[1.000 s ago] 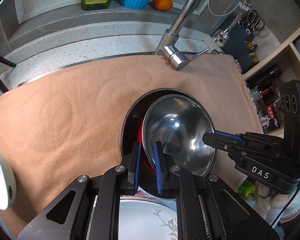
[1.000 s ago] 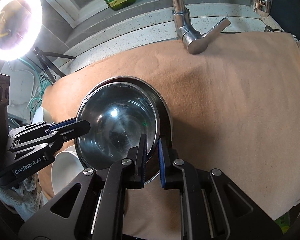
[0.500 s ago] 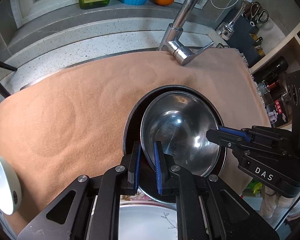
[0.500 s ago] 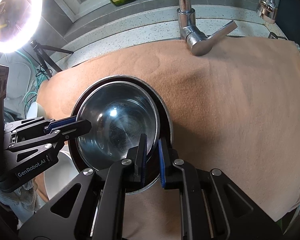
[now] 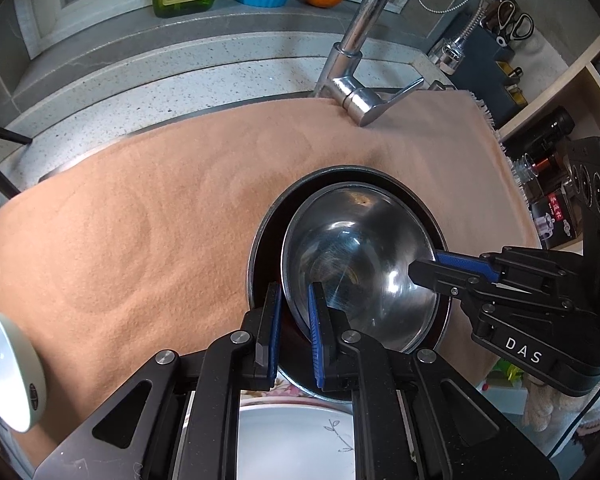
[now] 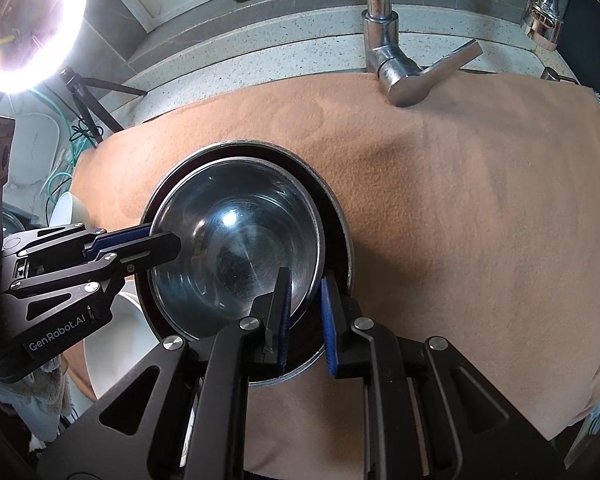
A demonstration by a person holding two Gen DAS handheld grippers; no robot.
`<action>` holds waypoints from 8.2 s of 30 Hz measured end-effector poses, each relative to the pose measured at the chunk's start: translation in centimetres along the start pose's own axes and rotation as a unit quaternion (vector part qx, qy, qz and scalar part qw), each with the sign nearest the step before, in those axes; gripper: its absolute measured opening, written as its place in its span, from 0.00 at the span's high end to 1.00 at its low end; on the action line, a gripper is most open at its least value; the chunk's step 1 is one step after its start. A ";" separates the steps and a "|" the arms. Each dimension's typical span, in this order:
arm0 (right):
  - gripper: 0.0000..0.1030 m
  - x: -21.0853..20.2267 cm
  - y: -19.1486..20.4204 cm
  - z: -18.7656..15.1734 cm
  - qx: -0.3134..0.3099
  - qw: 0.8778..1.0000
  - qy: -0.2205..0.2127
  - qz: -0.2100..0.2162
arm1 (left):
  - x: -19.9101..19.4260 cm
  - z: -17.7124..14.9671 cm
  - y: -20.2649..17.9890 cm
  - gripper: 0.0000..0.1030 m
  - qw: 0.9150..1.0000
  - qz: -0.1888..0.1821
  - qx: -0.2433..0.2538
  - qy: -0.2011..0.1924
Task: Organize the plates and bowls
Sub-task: 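Lower the red steel bowl into the large steel bowl and open the right gripper, then move the right gripper toward the white bowl on the cloth, then close the right gripper on the white bowl rim and lift it, then carry the white bowl with the right gripper over the nested steel bowls, then lower the white bowl into the red steel bowl with the right gripper, then carry the nested bowl stack with the right gripper onto the plate stack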
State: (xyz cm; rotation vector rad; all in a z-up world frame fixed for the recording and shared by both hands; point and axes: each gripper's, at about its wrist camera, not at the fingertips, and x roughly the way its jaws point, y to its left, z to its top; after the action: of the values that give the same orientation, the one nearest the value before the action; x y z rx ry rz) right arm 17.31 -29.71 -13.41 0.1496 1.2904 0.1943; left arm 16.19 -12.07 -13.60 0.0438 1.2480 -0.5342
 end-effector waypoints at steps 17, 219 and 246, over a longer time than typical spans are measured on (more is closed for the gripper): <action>0.76 -2.3 0.6 -0.2 -0.002 1.000 -0.030 -0.006 | -2.7 -0.3 1.3 0.88 0.999 -0.028 -0.021 -0.031; 0.84 -0.6 -6.1 -1.7 0.045 0.985 -0.020 0.163 | -2.3 -3.1 3.5 0.87 0.978 -0.017 -0.199 -0.057; 0.86 0.4 -6.6 -1.9 0.084 0.980 -0.002 0.179 | -0.6 -2.9 3.6 0.90 0.982 -0.040 -0.181 -0.037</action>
State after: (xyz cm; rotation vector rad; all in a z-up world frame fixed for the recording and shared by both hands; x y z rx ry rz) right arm 15.99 -36.07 -15.70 0.5287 1.2682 0.3924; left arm 14.96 -7.76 -14.91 -0.3299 1.2619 -0.3672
